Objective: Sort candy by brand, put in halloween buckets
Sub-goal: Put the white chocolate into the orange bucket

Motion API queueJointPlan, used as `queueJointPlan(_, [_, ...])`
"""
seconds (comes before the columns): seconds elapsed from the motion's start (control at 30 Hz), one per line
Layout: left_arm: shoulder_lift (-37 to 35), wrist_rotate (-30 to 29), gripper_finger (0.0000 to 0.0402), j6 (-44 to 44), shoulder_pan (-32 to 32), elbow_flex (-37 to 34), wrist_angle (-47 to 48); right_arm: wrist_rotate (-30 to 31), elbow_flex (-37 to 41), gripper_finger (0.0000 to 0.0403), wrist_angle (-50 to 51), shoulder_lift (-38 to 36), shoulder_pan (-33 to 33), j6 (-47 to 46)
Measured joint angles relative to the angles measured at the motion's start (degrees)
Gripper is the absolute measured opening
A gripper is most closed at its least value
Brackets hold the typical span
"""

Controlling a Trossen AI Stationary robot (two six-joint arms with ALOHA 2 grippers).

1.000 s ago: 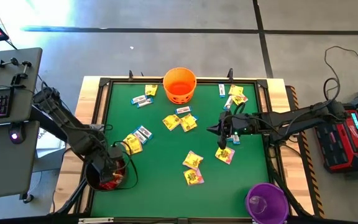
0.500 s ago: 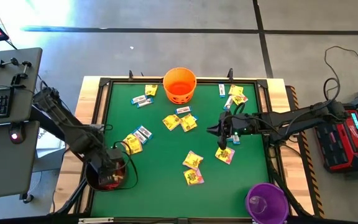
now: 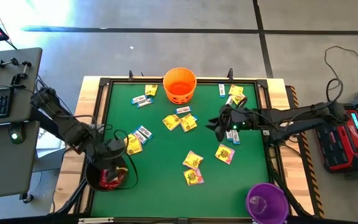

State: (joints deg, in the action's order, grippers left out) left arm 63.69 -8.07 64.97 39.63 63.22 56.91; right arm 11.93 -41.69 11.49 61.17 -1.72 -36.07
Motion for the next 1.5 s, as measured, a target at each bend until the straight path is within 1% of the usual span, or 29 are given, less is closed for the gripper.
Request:
queueJointPlan(0.07, [-0.70,-1.49,0.0005,-2.97,-2.04,-0.41,-3.95,-0.16,0.00,0.0160,1.66,0.00,1.64,-0.59])
queueJointPlan(0.13, [-1.44,-1.75,0.0006,-6.03,-4.51,-1.22,-8.13,-0.13,0.00,0.0158,4.38,0.00,3.58,-3.10])
queueJointPlan(0.27, [-2.24,-2.32,0.0001,-12.54,-9.86,-2.74,-15.56,0.11,0.00,0.0157,12.61,0.00,8.39,-9.03])
queueJointPlan(0.4, [-2.24,-2.64,0.0001,-18.24,-15.84,-3.40,-21.14,5.76,0.00,0.0158,22.66,0.00,12.89,-15.23])
queueJointPlan(0.47, [-2.22,-3.99,0.0001,-20.32,-18.51,-3.48,-22.22,8.69,0.02,0.0163,25.69,0.00,14.96,-18.13])
queueJointPlan(0.63, [-2.22,-12.71,0.0001,-22.39,-23.49,-3.48,-23.13,15.28,2.01,0.0184,27.34,0.99,19.34,-23.79])
queueJointPlan(0.7, [-2.22,-15.24,0.0001,-23.24,-24.80,-3.48,-23.94,16.09,3.34,0.0192,26.54,2.58,20.62,-24.10])
queueJointPlan(0.77, [-2.22,-16.43,0.0001,-23.80,-25.75,-3.48,-24.52,16.00,3.93,0.0200,24.19,4.66,21.65,-24.07])
queueJointPlan(0.87, [-2.18,-16.69,0.0001,-27.33,-26.60,-3.48,-26.67,16.01,3.96,0.0211,19.73,8.58,22.41,-25.03])
queueJointPlan(0.97, [-1.83,-16.19,0.0000,-34.45,-26.66,-3.48,-30.03,17.26,3.93,0.0215,15.59,13.40,22.81,-25.63])
queueJointPlan(1.1, [-2.13,-13.66,0.0000,-40.66,-27.81,-4.54,-34.55,19.65,2.87,0.0216,15.14,19.87,22.87,-29.49])
queueJointPlan(1.17, [-3.02,-10.75,0.0000,-41.52,-29.12,-7.18,-38.14,19.70,2.44,0.0216,15.08,22.55,23.06,-32.36])
queueJointPlan(1.23, [-3.59,-6.99,0.0000,-41.12,-30.59,-9.91,-44.15,19.58,2.22,0.0216,15.17,24.88,23.11,-35.08])
queueJointPlan(1.3, [-4.08,-4.47,0.0000,-41.09,-31.88,-12.40,-48.21,20.18,2.08,0.0216,14.87,26.71,23.13,-35.94])
queueJointPlan(1.37, [-4.06,-4.25,0.0000,-41.07,-32.91,-14.08,-51.64,21.53,2.03,0.0216,14.88,28.29,23.28,-35.99])
queueJointPlan(1.5, [-4.01,-6.06,0.0000,-37.87,-35.09,-15.62,-53.07,22.02,2.03,0.0216,12.90,30.33,23.69,-36.14])
